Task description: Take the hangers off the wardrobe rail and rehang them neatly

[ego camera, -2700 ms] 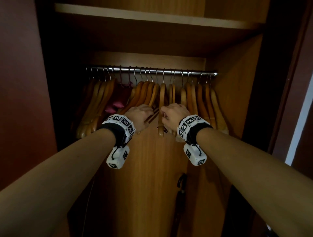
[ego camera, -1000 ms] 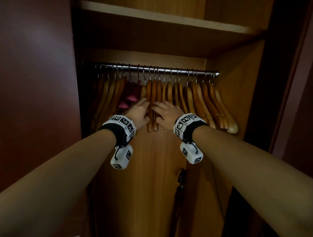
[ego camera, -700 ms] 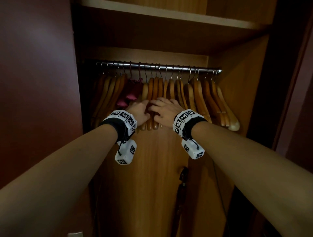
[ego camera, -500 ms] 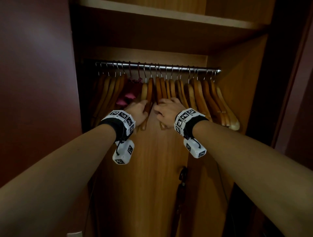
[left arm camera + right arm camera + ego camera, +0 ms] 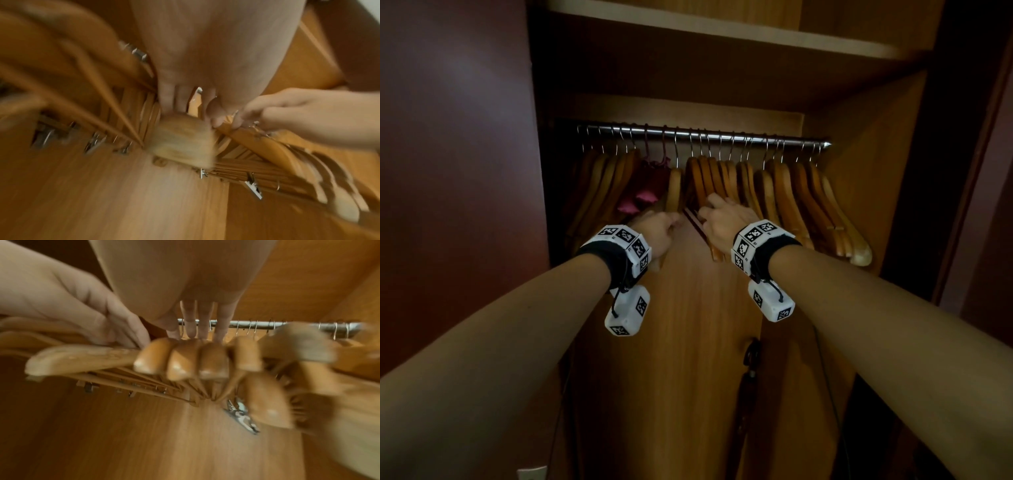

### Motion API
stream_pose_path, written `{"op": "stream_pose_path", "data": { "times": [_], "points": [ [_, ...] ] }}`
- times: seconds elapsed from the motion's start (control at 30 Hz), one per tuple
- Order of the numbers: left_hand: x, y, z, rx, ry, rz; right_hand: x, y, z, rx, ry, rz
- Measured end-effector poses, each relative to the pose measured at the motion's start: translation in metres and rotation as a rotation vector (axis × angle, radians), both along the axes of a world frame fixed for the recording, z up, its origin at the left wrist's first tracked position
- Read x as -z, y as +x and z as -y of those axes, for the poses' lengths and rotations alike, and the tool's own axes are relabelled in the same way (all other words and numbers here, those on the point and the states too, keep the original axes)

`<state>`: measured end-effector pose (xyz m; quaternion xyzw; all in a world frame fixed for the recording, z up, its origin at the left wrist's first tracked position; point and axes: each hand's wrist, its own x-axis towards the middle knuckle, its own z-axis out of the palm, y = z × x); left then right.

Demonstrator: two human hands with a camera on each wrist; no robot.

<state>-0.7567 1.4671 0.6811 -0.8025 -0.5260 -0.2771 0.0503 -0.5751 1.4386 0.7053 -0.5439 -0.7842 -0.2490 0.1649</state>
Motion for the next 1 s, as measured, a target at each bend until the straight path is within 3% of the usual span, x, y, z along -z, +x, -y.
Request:
{"op": "stream_pose_path", "data": {
  "times": [0.1,0.27,0.37,0.43,0.53,0.6,0.77,0.87,0.93,1.0],
  "points": [
    [-0.013,0.003,0.017,-0.047,0.194,-0.062,-0.003,-0.006,-0.001,0.015,0.034,-0.04],
    [-0.025,-0.008,0.044,0.033,0.69,0.176,-0.008,-0.022,-0.004,-0.044,0.081,-0.221],
    [-0.027,-0.011,0.045,-0.12,0.761,0.239,-0.011,-0.037,-0.005,-0.191,0.114,-0.418],
    [-0.025,-0.012,0.043,-0.193,0.704,0.316,-0.013,-0.048,-0.005,-0.296,0.111,-0.495],
    [-0.022,-0.013,0.042,-0.061,0.601,0.667,-0.015,-0.062,-0.005,-0.382,0.056,-0.441],
    [-0.021,-0.015,0.043,-0.022,0.556,0.81,-0.015,-0.069,-0.004,-0.387,0.042,-0.398],
    [-0.024,-0.028,0.04,-0.299,0.532,0.772,-0.02,-0.078,0.0,-0.414,0.087,-0.4],
    [-0.025,-0.03,0.033,-0.536,0.198,0.723,-0.024,-0.082,0.0,-0.4,0.006,-0.333],
    [-0.025,-0.034,0.031,-0.567,-0.028,0.64,-0.025,-0.085,-0.003,-0.366,-0.05,-0.255],
    [-0.026,-0.039,0.031,-0.565,-0.135,0.51,-0.024,-0.087,-0.006,-0.321,-0.047,-0.156]
  ]
}}
